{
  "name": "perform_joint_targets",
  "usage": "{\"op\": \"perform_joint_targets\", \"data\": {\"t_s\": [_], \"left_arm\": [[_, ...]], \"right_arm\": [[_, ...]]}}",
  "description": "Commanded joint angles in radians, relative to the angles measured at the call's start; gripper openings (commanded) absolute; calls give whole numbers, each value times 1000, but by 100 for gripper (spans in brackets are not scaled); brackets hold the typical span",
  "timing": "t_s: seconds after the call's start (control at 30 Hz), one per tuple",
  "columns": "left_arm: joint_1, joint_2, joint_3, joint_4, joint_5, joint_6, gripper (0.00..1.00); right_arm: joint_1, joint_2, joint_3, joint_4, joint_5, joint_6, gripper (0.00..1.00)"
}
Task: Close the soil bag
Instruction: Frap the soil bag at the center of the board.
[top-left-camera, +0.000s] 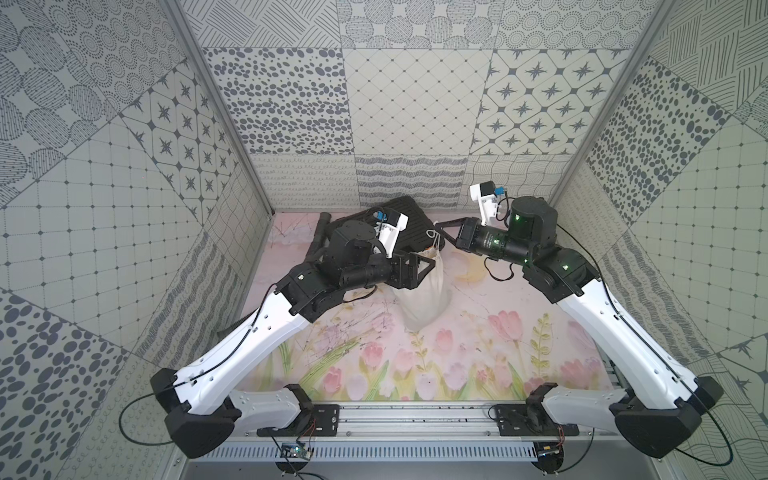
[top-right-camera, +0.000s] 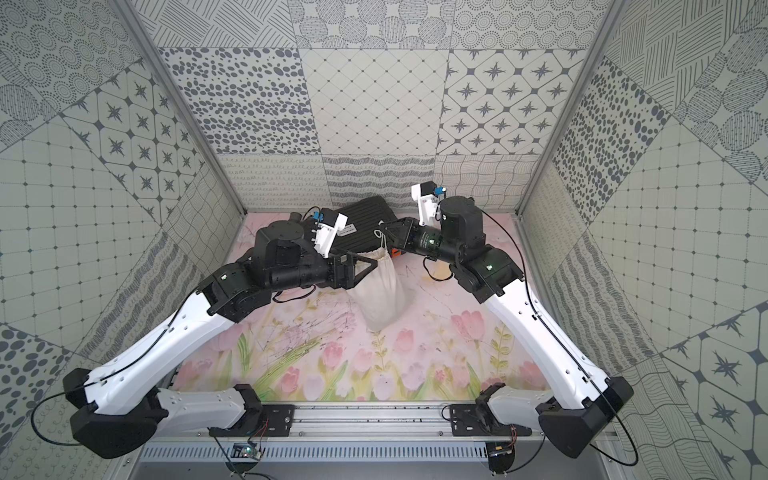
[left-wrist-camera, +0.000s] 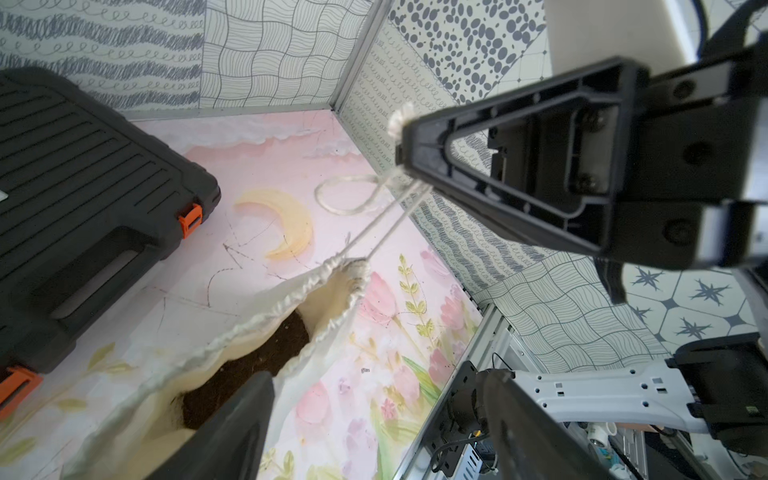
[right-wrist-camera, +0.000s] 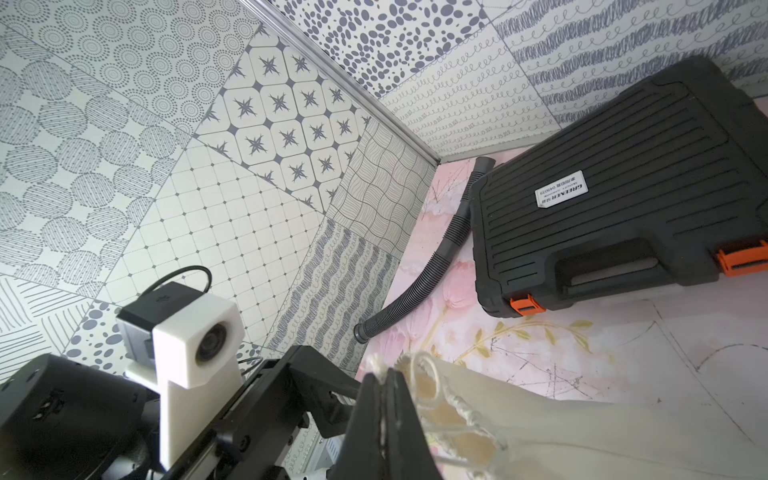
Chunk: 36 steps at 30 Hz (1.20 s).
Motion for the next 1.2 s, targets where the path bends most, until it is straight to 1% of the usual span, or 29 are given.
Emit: {"op": "perform_joint_targets", "data": {"t_s": [0.0, 0.07, 0.2, 0.3, 0.5, 0.73, 0.83, 0.97, 1.1, 1.17], "left_arm": [[-46, 37, 13, 189, -28, 157, 81], [-62, 47, 10, 201, -53, 186, 80], [-73, 46, -8, 243, -91, 204, 79], [-74, 47, -21, 273, -124, 212, 73], [-75, 72, -7, 300, -148, 221, 61], [-75, 105, -8, 314, -154, 221, 57], [-75, 104, -33, 330, -180, 217, 55], [-83, 95, -49, 344, -220, 224, 55], [-105, 75, -43, 333, -275, 262, 60], [-109, 73, -49, 345, -287, 277, 60]], "right_arm": [[-4, -10, 71, 121, -22, -6, 0], [-4, -5, 89, 114, -23, -8, 0], [-5, 7, 117, 104, -39, -6, 0], [-5, 8, 120, 103, -43, -4, 0], [-5, 12, 116, 104, -49, 1, 0], [-5, 4, 87, 106, -44, 8, 0], [-5, -1, 63, 109, -44, 12, 0], [-4, -9, 40, 113, -44, 13, 0], [-4, -10, 33, 112, -46, 9, 0], [-4, -8, 35, 114, -55, 13, 0]]}}
